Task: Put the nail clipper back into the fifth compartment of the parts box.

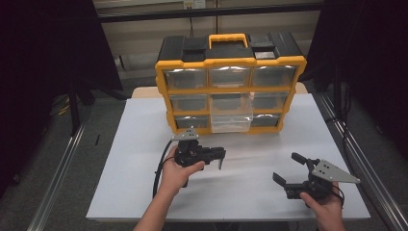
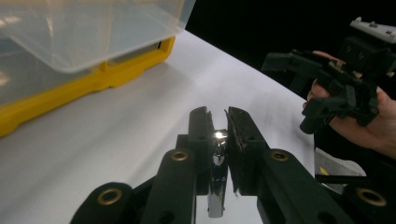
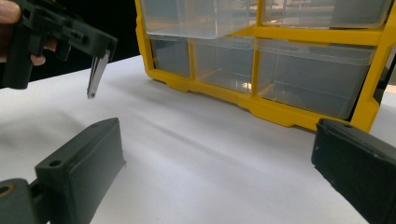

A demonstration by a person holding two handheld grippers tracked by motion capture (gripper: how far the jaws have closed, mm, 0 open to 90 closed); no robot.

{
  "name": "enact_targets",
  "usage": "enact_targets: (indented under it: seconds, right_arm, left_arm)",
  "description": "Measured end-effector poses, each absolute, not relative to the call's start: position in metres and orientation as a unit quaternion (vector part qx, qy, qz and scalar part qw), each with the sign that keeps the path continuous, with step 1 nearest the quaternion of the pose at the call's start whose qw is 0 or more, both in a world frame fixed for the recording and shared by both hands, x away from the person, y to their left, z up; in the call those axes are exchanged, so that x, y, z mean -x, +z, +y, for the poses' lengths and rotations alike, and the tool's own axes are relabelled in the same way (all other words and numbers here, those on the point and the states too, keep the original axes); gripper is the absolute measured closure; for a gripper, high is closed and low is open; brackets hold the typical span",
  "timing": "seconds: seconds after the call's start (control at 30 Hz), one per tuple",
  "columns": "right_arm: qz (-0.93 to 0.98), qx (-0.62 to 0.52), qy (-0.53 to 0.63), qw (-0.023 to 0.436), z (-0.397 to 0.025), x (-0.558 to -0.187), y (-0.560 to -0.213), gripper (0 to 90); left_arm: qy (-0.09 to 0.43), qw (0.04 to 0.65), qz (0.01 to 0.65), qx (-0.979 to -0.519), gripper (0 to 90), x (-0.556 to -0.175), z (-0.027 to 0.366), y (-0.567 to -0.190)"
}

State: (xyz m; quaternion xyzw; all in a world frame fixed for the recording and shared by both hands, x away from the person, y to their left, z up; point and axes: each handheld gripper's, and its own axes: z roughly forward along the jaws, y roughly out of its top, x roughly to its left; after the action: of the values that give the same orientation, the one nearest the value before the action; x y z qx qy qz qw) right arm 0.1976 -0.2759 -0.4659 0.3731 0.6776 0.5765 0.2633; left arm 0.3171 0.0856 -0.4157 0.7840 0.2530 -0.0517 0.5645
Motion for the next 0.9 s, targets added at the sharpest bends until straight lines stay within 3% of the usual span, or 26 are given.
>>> enact_targets:
  seconds: [0.9]
  right_arm:
    - [0.676,-0.376,0.577,0.263,-0.277,-0.199,-0.466,1.4]
  left_arm:
    - [-0.035,0.573,0.235,-0.784,80.8,-0.329,0.088,-0.374]
